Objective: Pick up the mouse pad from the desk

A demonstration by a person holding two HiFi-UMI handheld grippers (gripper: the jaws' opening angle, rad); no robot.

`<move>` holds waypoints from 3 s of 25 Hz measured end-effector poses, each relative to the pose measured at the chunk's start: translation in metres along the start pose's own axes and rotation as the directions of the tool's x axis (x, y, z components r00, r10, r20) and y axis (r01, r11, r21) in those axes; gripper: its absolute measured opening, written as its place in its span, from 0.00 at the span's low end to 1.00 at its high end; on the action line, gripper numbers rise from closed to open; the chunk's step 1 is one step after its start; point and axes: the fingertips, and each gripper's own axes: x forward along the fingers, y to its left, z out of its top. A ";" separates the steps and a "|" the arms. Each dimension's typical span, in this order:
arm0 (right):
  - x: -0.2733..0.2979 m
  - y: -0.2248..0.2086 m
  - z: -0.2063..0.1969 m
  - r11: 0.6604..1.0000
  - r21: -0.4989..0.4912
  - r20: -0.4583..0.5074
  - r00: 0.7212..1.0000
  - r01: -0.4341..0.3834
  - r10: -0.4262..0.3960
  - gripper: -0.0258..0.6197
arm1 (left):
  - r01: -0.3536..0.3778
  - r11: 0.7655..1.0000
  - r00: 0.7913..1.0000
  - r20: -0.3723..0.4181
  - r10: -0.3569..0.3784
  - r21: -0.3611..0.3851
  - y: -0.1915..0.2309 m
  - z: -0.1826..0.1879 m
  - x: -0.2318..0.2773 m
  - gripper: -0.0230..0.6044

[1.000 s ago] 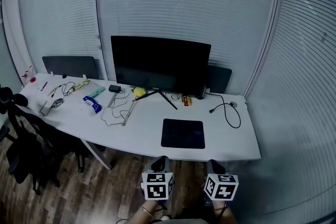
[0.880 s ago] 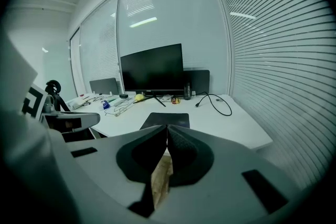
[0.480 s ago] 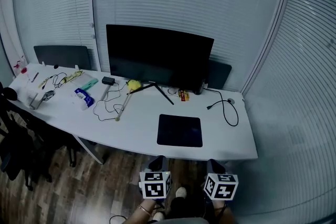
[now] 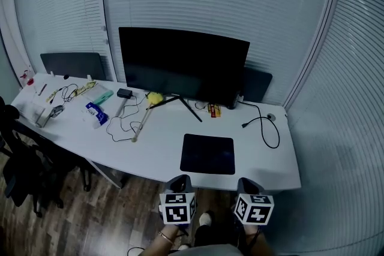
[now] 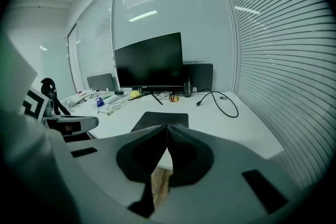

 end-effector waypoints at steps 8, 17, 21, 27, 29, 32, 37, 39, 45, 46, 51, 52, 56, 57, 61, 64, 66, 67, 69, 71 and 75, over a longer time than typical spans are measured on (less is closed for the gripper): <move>0.037 -0.026 0.028 1.000 0.011 -0.004 1.000 -0.011 0.011 0.09 | -0.015 1.000 1.000 -0.014 0.015 0.013 -0.008 0.023 0.042 0.06; 0.082 -0.047 0.051 0.999 0.018 -0.018 0.999 -0.050 0.050 0.09 | -0.050 0.998 0.998 -0.031 0.051 0.027 -0.010 0.045 0.083 0.06; 0.103 -0.056 0.067 0.997 0.018 -0.017 0.997 -0.070 0.071 0.09 | -0.071 0.997 0.997 -0.034 0.073 0.038 -0.010 0.058 0.101 0.06; 0.135 -0.065 0.094 0.994 0.001 -0.009 0.994 -0.107 0.107 0.09 | -0.112 0.993 0.993 -0.014 0.113 0.035 -0.006 0.085 0.128 0.06; 0.146 -0.070 0.103 0.993 -0.004 -0.005 0.993 -0.119 0.119 0.09 | -0.124 0.992 0.992 -0.008 0.124 0.034 -0.006 0.094 0.137 0.06; 0.160 -0.075 0.115 0.990 -0.012 -0.005 0.991 -0.137 0.137 0.09 | -0.140 0.990 0.990 -0.003 0.140 0.035 -0.008 0.103 0.148 0.06; 0.181 -0.074 0.115 0.986 0.010 -0.025 0.986 -0.165 0.165 0.09 | -0.168 0.984 0.985 -0.032 0.170 0.050 -0.004 0.099 0.156 0.06; 0.186 -0.070 0.111 0.985 0.017 -0.038 0.984 -0.173 0.174 0.09 | -0.175 0.983 0.983 -0.050 0.177 0.055 0.001 0.095 0.157 0.06; 0.192 -0.061 0.103 0.985 0.012 -0.070 0.983 -0.169 0.170 0.09 | -0.176 0.984 0.981 -0.073 0.178 0.035 0.017 0.090 0.163 0.06; 0.193 -0.060 0.104 0.986 0.010 -0.069 0.983 -0.168 0.169 0.09 | -0.174 0.984 0.982 -0.071 0.176 0.035 0.018 0.090 0.164 0.06; 0.196 -0.055 0.101 0.988 0.013 -0.078 0.985 -0.151 0.152 0.09 | -0.152 0.988 0.985 -0.080 0.154 0.031 0.023 0.089 0.171 0.06; 0.197 -0.053 0.100 0.989 0.011 -0.083 0.985 -0.150 0.150 0.09 | -0.150 0.988 0.985 -0.083 0.152 0.030 0.024 0.088 0.170 0.06; 0.198 -0.048 0.095 0.989 0.012 -0.099 0.984 -0.148 0.148 0.09 | -0.140 0.990 0.985 -0.095 0.142 0.027 0.027 0.085 0.170 0.06; 0.199 -0.048 0.094 0.989 0.015 -0.102 0.984 -0.147 0.147 0.09 | -0.140 0.990 0.985 -0.099 0.142 0.027 0.029 0.083 0.171 0.06; 0.202 -0.045 0.087 0.989 0.018 -0.117 0.982 -0.145 0.146 0.09 | -0.146 0.989 0.983 -0.112 0.147 0.016 0.036 0.076 0.170 0.06; 0.204 -0.043 0.081 0.990 0.017 -0.132 0.981 -0.142 0.143 0.09 | -0.150 0.989 0.981 -0.122 0.150 0.012 0.042 0.071 0.169 0.06; 0.205 -0.042 0.076 0.990 0.017 -0.145 0.979 -0.140 0.141 0.09 | -0.153 0.988 0.979 -0.137 0.152 0.008 0.045 0.065 0.169 0.06; 0.205 -0.041 0.073 0.990 0.017 -0.152 0.979 -0.139 0.140 0.09 | -0.153 0.988 0.978 -0.144 0.153 0.005 0.046 0.062 0.169 0.06; 0.206 -0.042 0.068 0.991 0.018 -0.166 0.977 -0.135 0.136 0.09 | -0.152 0.988 0.976 -0.157 0.150 0.002 0.047 0.056 0.170 0.06; 0.207 -0.042 0.062 0.991 0.021 -0.180 0.975 -0.129 0.130 0.09 | -0.148 0.989 0.975 -0.169 0.146 0.001 0.048 0.051 0.171 0.06; 0.209 -0.043 0.049 0.993 0.023 -0.214 0.969 -0.118 0.120 0.09 | -0.143 0.990 0.970 -0.200 0.141 0.001 0.051 0.037 0.174 0.06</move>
